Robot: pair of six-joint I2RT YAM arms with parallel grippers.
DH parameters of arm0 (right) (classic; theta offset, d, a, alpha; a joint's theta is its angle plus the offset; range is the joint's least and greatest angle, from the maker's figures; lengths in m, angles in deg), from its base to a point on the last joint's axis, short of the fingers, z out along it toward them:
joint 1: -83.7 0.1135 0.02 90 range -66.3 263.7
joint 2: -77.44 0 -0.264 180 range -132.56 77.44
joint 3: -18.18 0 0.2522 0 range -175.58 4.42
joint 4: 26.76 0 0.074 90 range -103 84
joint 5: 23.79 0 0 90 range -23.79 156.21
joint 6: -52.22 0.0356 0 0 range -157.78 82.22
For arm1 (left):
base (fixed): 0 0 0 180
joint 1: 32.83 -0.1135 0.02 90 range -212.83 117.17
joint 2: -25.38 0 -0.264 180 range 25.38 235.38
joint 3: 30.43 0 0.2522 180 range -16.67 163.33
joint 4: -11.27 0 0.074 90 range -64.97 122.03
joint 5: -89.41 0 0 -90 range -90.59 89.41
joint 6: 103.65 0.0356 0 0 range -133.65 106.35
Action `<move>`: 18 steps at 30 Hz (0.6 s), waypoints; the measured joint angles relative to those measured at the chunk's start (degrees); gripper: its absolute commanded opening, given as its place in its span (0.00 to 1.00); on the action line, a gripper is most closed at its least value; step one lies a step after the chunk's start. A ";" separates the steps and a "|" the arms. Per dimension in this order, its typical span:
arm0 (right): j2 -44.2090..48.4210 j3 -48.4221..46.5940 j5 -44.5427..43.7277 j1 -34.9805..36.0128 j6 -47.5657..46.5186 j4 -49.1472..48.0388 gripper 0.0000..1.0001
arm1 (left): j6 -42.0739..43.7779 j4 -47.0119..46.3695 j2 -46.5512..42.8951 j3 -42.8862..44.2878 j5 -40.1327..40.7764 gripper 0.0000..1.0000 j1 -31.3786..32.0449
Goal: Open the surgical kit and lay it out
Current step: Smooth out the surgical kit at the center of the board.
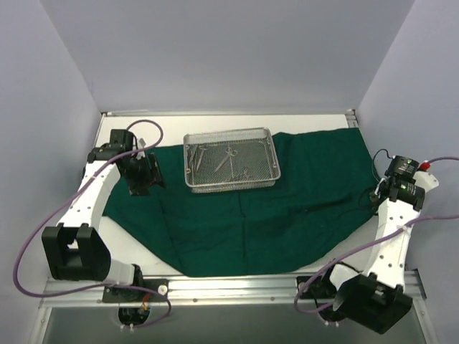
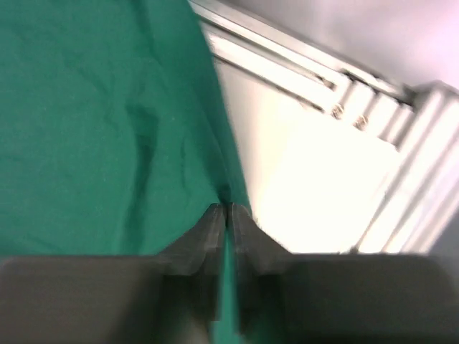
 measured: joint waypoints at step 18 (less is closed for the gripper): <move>-8.52 -10.62 5.20 10.54 2.49 6.82 0.80 | 0.33 0.15 2.01 -3.15 4.04 0.81 -2.14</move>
